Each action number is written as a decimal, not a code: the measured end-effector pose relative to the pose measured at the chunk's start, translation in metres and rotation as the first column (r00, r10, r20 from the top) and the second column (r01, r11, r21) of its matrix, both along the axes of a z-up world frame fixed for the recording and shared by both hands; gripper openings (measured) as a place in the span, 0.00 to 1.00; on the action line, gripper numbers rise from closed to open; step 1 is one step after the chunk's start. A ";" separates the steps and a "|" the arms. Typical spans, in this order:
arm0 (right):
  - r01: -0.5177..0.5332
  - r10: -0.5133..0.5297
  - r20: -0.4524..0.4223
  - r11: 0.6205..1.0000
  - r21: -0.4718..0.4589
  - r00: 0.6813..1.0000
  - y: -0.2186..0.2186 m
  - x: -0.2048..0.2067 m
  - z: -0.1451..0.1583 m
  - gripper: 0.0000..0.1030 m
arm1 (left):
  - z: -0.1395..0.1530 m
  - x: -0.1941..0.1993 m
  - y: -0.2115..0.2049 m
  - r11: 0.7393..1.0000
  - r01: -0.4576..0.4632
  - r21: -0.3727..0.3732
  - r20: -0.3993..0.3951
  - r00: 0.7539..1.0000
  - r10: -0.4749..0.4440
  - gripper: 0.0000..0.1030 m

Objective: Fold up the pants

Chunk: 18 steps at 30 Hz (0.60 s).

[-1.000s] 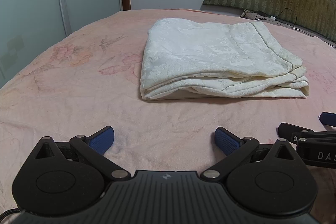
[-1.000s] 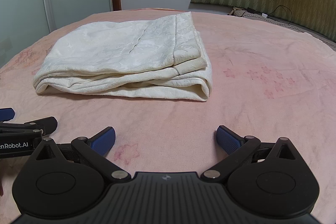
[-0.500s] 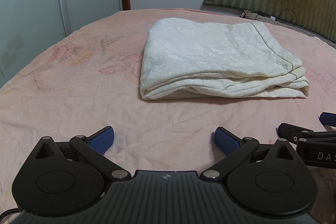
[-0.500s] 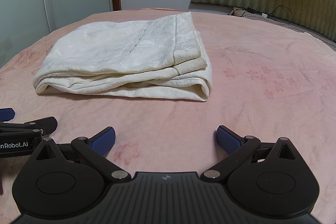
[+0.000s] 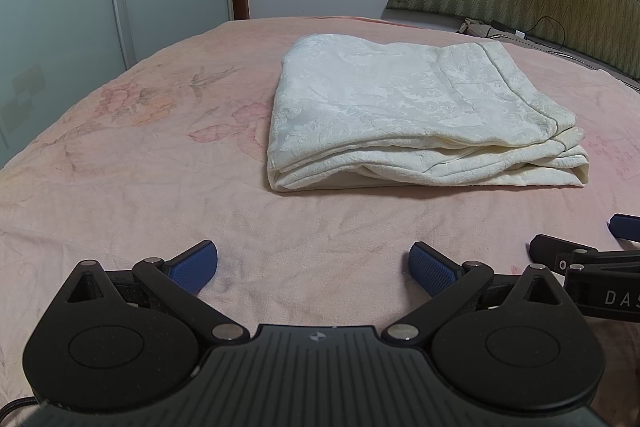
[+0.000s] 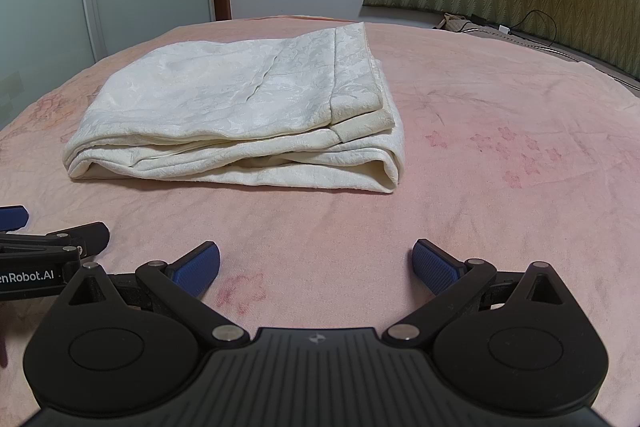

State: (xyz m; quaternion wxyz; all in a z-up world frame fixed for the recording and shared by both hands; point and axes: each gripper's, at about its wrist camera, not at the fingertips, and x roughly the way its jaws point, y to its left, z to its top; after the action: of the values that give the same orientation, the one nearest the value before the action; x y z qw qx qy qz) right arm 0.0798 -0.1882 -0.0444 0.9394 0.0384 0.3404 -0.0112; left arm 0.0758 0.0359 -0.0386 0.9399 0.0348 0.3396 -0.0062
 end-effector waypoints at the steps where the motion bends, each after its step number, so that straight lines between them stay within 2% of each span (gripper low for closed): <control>1: 0.000 0.000 0.000 1.000 0.000 1.000 0.000 0.000 0.000 1.00 | 0.000 0.000 0.000 1.000 0.000 0.000 0.000 1.000 0.000 1.00; 18: 0.000 0.000 0.000 1.000 0.000 1.000 0.000 0.000 0.000 1.00 | 0.000 0.004 -0.003 1.000 -0.024 0.002 -0.002 1.000 0.024 1.00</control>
State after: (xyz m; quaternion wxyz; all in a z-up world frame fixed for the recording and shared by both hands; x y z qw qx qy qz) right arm 0.0800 -0.1882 -0.0444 0.9394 0.0384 0.3404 -0.0111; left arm 0.0802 0.0327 -0.0387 0.9396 0.0318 0.3409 0.0054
